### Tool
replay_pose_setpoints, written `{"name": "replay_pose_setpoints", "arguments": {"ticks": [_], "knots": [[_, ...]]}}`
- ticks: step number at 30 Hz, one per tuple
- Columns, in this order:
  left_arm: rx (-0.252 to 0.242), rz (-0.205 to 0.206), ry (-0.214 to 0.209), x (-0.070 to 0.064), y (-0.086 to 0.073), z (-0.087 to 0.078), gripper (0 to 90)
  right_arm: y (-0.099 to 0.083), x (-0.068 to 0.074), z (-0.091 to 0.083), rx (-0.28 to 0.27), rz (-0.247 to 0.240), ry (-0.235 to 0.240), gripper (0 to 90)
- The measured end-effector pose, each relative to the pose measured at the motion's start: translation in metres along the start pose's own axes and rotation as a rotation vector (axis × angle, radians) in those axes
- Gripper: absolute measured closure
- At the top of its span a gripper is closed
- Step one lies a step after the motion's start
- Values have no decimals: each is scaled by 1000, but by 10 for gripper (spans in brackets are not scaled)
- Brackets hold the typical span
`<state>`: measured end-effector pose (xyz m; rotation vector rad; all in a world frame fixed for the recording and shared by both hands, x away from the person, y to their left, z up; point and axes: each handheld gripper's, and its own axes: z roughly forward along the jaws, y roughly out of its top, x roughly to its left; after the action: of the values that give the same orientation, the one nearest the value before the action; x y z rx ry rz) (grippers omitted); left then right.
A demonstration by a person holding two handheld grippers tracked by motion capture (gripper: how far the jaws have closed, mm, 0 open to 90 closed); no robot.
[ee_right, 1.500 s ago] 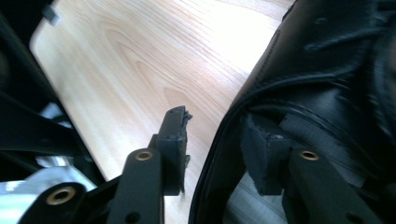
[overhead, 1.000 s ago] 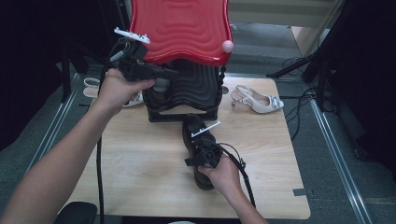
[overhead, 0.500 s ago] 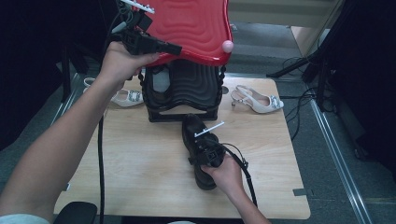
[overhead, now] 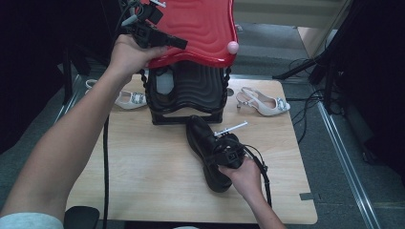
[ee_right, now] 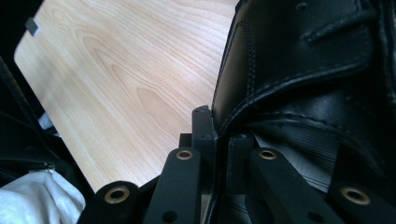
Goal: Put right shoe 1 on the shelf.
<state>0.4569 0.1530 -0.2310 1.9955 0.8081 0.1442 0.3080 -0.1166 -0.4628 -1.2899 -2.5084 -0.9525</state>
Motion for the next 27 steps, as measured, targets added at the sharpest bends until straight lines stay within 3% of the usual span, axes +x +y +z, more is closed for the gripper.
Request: {"name": "replay_pose_setpoints", "arguments": {"ticks": [4, 13, 23, 27], "knots": [[9, -9, 18, 2, 0, 3, 900, 0, -5, -11, -33, 21, 8, 873], [11, -10, 32, 5, 0, 6, 900, 5, -16, -31, -70, 80, 98, 873], [5, -6, 32, 4, -1, 8, 899, 10, -7, -59, -94, 80, 166, 873], [11, -1, 45, 5, -1, 10, 899, 13, -1, -72, -110, 58, 184, 873]]}}
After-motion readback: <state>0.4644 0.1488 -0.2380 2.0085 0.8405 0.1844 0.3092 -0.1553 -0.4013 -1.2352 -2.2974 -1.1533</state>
